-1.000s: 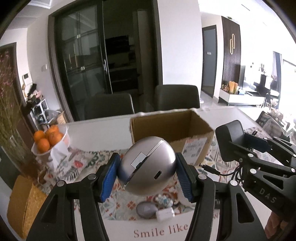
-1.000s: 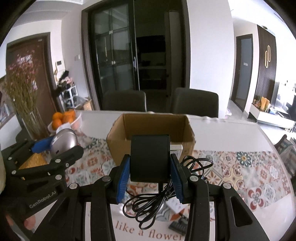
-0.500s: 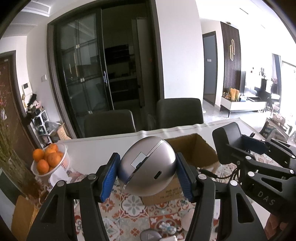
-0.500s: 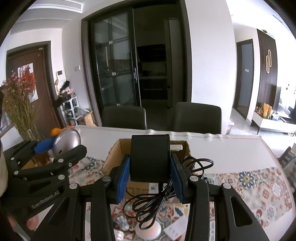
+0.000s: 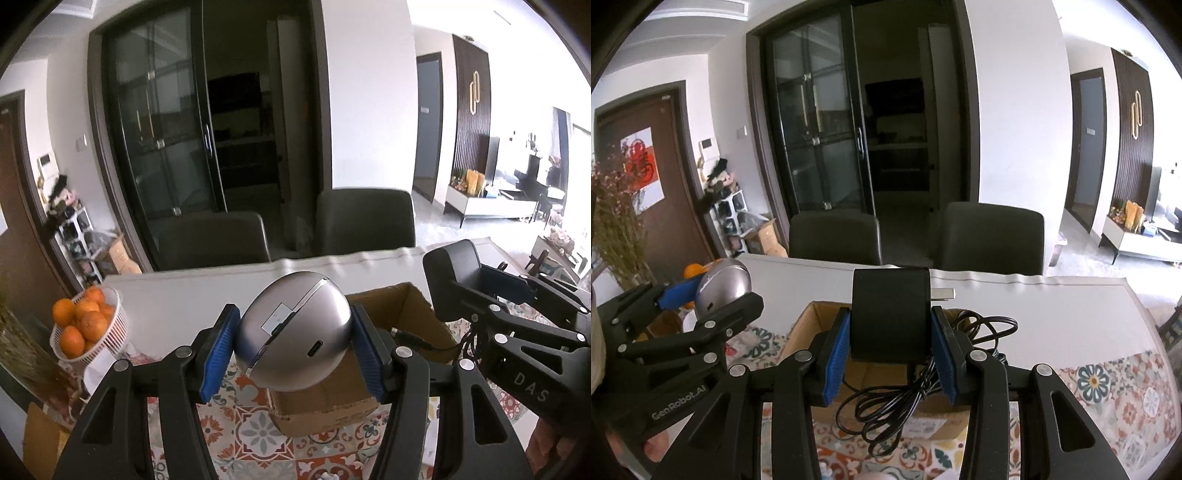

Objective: Organize rigid objects

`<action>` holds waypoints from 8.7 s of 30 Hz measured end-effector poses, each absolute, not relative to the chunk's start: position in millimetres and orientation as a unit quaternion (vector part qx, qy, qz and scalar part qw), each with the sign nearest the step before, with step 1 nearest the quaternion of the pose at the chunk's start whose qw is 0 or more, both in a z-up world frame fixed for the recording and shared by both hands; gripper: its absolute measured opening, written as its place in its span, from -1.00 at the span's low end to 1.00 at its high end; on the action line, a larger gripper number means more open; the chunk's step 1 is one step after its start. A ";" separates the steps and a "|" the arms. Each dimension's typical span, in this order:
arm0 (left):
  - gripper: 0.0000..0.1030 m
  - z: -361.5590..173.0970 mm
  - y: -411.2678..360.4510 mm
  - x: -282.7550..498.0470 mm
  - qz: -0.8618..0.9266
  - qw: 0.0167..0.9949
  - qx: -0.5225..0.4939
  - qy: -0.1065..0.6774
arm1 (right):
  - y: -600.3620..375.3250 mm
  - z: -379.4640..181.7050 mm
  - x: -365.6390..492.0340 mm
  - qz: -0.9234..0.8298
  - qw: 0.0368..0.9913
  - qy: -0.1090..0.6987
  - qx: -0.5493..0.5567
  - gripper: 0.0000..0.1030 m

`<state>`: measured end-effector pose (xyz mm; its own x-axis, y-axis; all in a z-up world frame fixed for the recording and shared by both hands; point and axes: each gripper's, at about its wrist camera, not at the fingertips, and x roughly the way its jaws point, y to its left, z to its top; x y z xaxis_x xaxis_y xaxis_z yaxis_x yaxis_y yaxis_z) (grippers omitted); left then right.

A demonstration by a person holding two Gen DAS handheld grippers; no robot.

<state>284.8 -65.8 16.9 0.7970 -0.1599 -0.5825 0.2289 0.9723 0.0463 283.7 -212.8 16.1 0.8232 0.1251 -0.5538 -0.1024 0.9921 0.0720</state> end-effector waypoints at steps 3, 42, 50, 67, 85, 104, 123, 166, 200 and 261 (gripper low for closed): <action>0.15 10.2 -68.3 298.4 -0.102 0.941 0.050 0.319 | -216.4 12.1 301.3 0.060 0.949 0.308 0.025 -0.18; 0.68 -43.2 -61.8 356.5 -0.040 0.909 0.062 0.410 | -219.1 -62.8 368.3 0.080 0.903 0.421 0.033 0.04; 0.88 -25.6 -56.1 326.6 -0.015 0.927 0.066 0.370 | -221.1 -39.0 338.1 0.024 0.917 0.398 0.013 0.24; 1.00 2.8 -59.2 243.0 -0.014 0.948 0.075 0.308 | -226.6 2.6 246.3 -0.030 0.940 0.340 -0.007 0.58; 1.00 -8.3 -65.8 184.7 -0.038 0.946 0.078 0.312 | -235.0 -4.6 173.5 -0.055 0.943 0.328 0.010 0.66; 1.00 -71.0 -69.7 148.0 -0.047 0.926 0.106 0.360 | -239.8 -62.5 127.1 -0.069 0.922 0.380 0.034 0.66; 1.00 -129.9 -67.3 125.4 -0.030 0.912 0.090 0.399 | -243.8 -132.4 109.9 -0.053 0.901 0.425 0.072 0.66; 1.00 -201.5 -72.5 137.9 0.017 0.886 0.104 0.452 | -259.5 -226.6 135.6 -0.085 0.865 0.486 0.095 0.49; 0.01 -224.5 -80.2 159.2 0.002 0.892 0.048 0.449 | -245.1 -205.5 143.2 -0.056 0.885 0.462 -0.003 0.43; -0.11 -40.7 -37.5 140.0 -0.070 0.948 0.036 0.308 | -197.9 -29.3 125.0 -0.024 0.958 0.287 -0.011 0.43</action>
<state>140.0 -37.5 -40.7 0.8002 -0.1111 -0.5894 0.1559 0.9874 0.0255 125.0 -197.9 -29.3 0.8340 -0.0526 -0.5493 0.0400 0.9986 -0.0349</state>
